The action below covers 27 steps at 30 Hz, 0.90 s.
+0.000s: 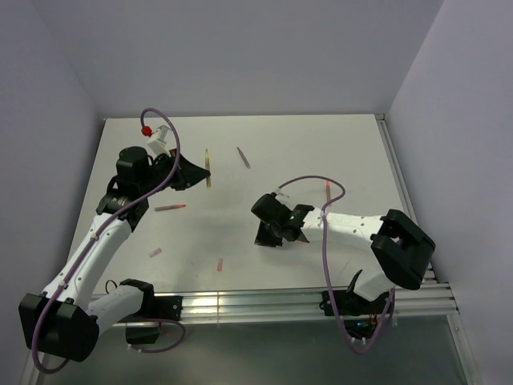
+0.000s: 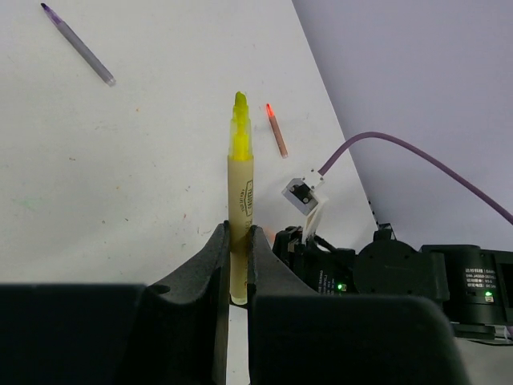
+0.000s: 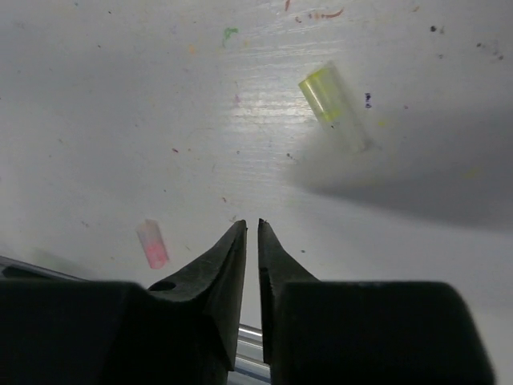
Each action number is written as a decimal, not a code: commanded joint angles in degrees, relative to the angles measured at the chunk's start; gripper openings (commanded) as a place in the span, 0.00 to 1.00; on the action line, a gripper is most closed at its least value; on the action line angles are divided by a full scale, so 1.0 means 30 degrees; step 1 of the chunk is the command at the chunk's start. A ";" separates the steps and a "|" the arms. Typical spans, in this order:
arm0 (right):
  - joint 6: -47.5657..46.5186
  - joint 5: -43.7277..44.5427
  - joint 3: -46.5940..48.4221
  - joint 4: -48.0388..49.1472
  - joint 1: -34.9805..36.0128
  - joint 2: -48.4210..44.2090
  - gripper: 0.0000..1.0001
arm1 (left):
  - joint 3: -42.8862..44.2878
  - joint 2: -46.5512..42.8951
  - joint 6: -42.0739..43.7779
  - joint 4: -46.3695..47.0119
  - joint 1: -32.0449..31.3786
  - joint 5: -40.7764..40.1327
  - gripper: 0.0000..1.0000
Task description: Insert the pens into the pen caps
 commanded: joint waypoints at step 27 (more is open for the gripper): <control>0.4891 0.3922 -0.2299 0.1832 -0.1205 0.1304 0.00 | -0.0170 0.0153 -0.0193 0.1095 0.0227 0.0527 0.00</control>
